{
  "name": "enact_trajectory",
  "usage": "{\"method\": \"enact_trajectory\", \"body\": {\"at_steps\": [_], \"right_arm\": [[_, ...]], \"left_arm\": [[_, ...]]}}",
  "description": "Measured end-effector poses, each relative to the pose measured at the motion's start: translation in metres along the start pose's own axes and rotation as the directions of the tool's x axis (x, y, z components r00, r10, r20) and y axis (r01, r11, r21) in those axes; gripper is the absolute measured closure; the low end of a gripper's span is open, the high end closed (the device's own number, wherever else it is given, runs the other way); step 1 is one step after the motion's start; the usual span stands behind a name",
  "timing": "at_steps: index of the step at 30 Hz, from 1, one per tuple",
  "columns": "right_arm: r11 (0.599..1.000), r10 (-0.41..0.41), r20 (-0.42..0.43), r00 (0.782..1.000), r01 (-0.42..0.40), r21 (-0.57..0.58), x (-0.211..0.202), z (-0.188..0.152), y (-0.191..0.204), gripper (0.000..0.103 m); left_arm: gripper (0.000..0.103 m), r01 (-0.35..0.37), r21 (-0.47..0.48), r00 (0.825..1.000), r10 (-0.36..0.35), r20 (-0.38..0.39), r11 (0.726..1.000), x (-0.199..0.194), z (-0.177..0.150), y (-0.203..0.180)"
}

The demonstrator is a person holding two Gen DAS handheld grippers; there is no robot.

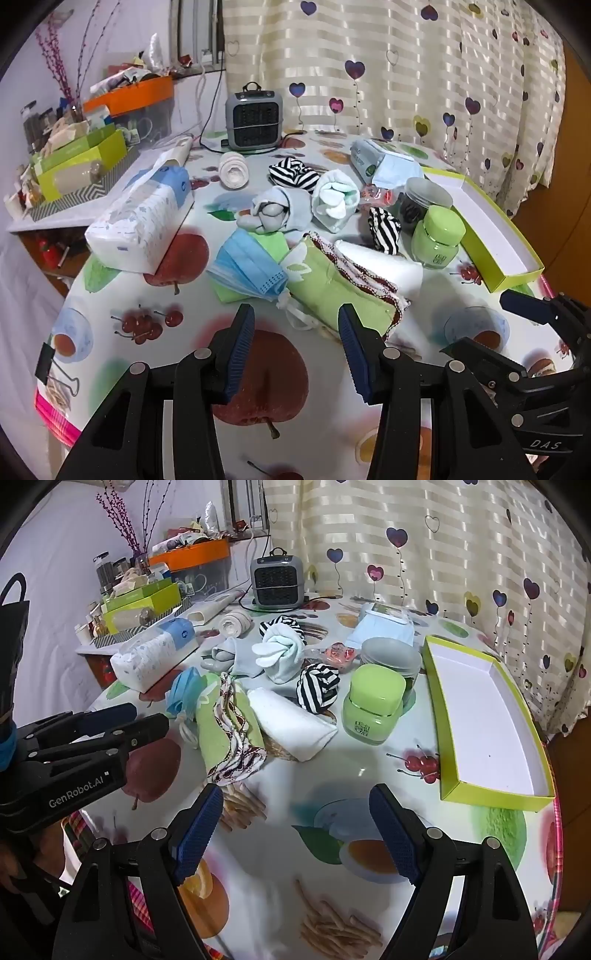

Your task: Organize soft objects

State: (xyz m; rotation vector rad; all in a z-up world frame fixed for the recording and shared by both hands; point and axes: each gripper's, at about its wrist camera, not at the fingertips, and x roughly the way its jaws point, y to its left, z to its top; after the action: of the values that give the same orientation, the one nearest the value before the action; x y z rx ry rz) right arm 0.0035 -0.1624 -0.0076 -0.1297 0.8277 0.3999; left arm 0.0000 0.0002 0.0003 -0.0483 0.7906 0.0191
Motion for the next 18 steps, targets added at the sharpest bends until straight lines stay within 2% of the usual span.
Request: {"method": "enact_trajectory", "body": {"at_steps": [7, 18], "right_arm": [[1.0, 0.003, 0.0, 1.0, -0.003, -0.001, -0.001, 0.0, 0.001, 0.021], [1.0, 0.008, -0.006, 1.0, -0.008, -0.006, 0.0, 0.0, 0.002, 0.021]], "left_arm": [[0.057, -0.008, 0.024, 1.0, 0.007, 0.02, 1.0, 0.002, -0.007, 0.004], [0.057, -0.012, 0.037, 1.0, 0.012, -0.002, 0.999, 0.001, -0.004, -0.005]]}}
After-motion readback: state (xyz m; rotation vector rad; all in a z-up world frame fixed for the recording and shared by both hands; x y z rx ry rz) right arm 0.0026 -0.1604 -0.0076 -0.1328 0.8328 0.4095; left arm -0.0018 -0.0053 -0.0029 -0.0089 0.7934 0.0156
